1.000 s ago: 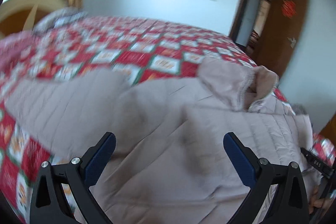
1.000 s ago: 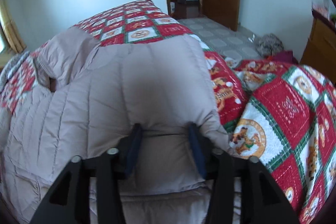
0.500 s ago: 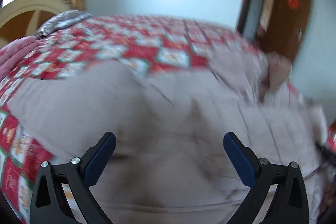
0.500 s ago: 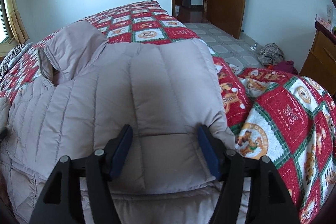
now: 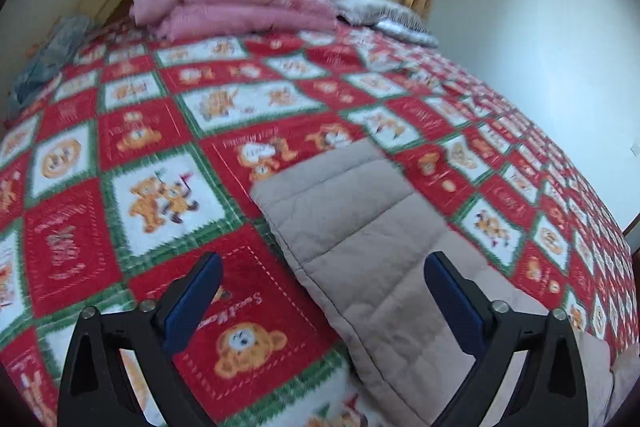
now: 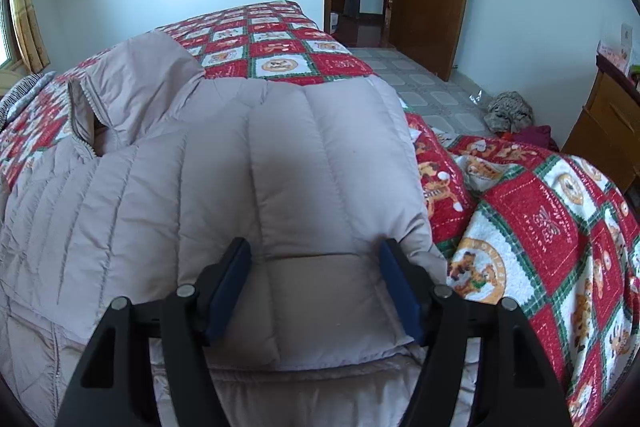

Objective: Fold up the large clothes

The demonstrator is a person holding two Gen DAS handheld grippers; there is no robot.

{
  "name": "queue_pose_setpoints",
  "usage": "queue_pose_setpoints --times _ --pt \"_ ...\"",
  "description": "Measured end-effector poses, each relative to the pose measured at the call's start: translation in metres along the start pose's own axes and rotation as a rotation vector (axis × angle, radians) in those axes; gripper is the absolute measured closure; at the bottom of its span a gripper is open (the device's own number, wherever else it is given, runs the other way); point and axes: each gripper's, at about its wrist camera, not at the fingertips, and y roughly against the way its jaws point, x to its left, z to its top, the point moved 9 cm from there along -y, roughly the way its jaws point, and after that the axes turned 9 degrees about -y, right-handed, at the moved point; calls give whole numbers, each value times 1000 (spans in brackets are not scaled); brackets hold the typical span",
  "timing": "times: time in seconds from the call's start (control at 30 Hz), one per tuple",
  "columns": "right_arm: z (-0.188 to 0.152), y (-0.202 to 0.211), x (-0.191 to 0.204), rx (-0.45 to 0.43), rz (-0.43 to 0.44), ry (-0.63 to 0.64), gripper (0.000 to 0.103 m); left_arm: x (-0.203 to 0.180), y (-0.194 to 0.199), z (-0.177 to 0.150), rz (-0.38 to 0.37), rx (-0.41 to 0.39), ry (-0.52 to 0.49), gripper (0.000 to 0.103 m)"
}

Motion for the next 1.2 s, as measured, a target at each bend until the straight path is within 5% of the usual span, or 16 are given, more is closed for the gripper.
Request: queue_pose_setpoints --times 0.1,0.23,0.3,0.37,0.43,0.63,0.87,1.03,1.2 --pt "0 -1 1 0 -7 5 33 -6 -20 -11 -64 69 19 21" --pt "-2 0 1 -2 -8 7 32 -6 -20 -17 -81 53 46 25" --pt "-2 0 1 -2 -7 7 32 -4 -19 -18 -86 52 60 47" --pt "-2 0 1 -2 -6 7 32 -6 -18 -17 -162 47 79 96" --pt "-2 1 1 -2 -3 5 32 -12 -19 -17 -289 65 111 97" --pt "-1 1 2 -3 -1 4 32 -25 12 -7 -328 4 68 98" --pt "0 1 2 -4 6 -1 32 -129 143 14 -459 -254 -264 100" --pt "0 1 2 -4 7 -2 32 -233 260 -48 -689 -389 -576 100" --pt "0 2 3 -4 14 -9 32 -312 323 -161 -898 -340 -810 100"
